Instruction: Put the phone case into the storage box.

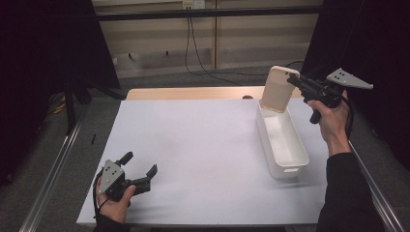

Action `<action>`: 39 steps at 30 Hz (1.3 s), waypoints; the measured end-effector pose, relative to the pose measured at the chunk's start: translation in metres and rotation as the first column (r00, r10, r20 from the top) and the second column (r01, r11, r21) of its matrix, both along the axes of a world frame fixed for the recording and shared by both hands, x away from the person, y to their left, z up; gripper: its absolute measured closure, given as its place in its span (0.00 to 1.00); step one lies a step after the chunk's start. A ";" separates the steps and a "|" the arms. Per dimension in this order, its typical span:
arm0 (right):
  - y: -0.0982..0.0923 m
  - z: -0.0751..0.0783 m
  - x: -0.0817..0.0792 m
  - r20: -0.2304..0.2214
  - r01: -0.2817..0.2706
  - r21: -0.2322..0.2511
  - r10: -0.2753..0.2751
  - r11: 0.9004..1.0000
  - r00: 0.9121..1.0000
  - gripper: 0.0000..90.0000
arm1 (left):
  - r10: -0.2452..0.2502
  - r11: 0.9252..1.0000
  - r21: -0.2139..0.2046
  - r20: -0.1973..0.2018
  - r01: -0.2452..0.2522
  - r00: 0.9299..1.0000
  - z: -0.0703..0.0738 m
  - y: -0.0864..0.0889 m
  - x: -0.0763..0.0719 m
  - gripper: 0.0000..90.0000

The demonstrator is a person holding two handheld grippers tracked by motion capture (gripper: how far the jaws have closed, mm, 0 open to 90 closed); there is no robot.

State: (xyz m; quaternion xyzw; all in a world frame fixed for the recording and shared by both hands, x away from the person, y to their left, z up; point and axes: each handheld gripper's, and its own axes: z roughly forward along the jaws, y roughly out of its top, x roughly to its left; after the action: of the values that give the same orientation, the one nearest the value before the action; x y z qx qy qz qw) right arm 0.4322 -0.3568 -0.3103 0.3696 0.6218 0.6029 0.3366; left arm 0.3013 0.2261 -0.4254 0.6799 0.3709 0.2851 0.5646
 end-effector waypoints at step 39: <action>-0.005 -0.066 0.032 -0.092 0.080 -0.056 -0.085 0.995 0.992 0.90 | 0.000 1.000 -0.010 -0.017 -0.001 1.000 -0.002 0.001 0.003 0.05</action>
State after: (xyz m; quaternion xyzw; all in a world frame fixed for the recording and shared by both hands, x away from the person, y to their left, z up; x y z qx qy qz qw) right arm 0.4643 -0.3616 -0.3760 0.4138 0.6367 0.5540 0.3412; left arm 0.3041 0.2273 -0.4273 0.6795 0.3774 0.2775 0.5647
